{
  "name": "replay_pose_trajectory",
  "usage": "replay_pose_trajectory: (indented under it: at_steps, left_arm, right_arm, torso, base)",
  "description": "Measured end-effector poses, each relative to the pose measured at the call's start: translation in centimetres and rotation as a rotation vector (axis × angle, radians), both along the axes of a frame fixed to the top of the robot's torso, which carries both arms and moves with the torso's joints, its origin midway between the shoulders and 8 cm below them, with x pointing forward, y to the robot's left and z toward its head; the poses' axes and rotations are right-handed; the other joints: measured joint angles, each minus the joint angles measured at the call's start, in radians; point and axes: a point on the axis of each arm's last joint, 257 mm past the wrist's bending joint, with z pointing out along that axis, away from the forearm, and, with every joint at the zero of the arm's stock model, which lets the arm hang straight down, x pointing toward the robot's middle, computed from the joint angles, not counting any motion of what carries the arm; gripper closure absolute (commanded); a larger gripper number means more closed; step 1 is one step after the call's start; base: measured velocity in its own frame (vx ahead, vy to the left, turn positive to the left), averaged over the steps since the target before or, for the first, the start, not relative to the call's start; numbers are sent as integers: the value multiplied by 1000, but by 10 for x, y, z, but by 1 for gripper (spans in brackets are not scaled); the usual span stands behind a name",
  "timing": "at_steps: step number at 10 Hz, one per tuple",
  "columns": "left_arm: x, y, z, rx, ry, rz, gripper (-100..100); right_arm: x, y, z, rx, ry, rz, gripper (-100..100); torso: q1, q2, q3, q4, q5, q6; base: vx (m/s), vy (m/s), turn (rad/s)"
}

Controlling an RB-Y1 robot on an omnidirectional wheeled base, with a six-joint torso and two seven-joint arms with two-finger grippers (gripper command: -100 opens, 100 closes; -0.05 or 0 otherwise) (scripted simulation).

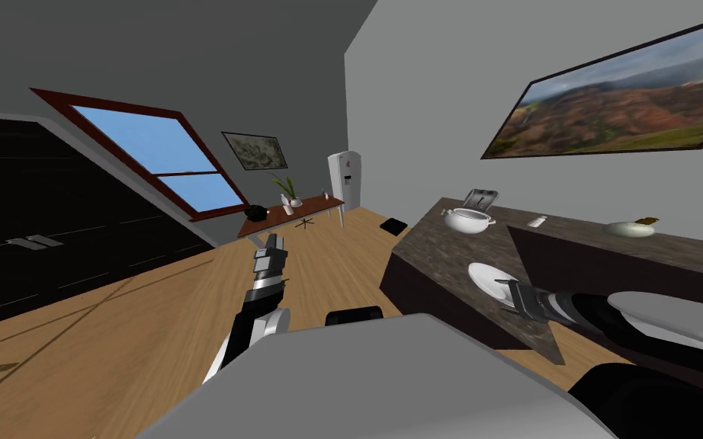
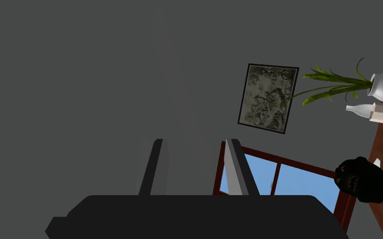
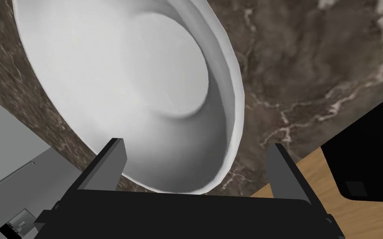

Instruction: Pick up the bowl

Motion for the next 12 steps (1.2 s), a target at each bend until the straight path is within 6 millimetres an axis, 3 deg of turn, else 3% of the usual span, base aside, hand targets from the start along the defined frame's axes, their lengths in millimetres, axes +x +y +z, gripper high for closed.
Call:
replay_pose_trajectory:
  at_steps: [3, 4, 5, 9, 10, 11, 12]
  left_arm:
    - [0, 0, 0, 0, 0, 0, 0]
    - [0, 0, 0, 0, 0, 0, 0]
    - [0, 0, 0, 0, 0, 0, 0]
    - [0, 0, 0, 0, 0, 0, 0]
    - [0, 0, 0, 0, 0, 0, 0]
    - [0, 0, 0, 0, 0, 0, 0]
    - [0, 0, 0, 0, 1, 0, 0]
  right_arm:
    - [-26, -19, -9, 0, 0, -105, -100]
    - [-36, -25, -14, 0, 3, -147, -100]
    - [-37, -26, -14, -1, 1, -155, 100]
    - [-37, -26, -14, 1, 0, -159, 100]
    - [-38, -26, -14, 1, 0, -160, 0]
    - [-38, -26, -14, 1, 0, -160, 100]
    - [-38, -27, -13, 0, -2, -159, 100]
  torso:
    - [1, 5, 3, 1, 0, 0]
    - [0, 6, 4, 1, 0, 0]
    - [-1, 2, 2, 1, 0, 2]
    - [0, -5, -3, -1, 0, 0]
    - [0, -5, -3, -1, 1, 0]
    - [0, -5, -3, -1, 1, 0]
    - [0, -5, -3, -1, 1, 3]
  base:
    - [-165, 4, 476]
    - [-79, -5, 85]
    - [-13, 0, -20]
    - [-2, 1, -3]
    - [0, 0, 0]
    - [25, 3, -177]
    - [56, 2, -293]
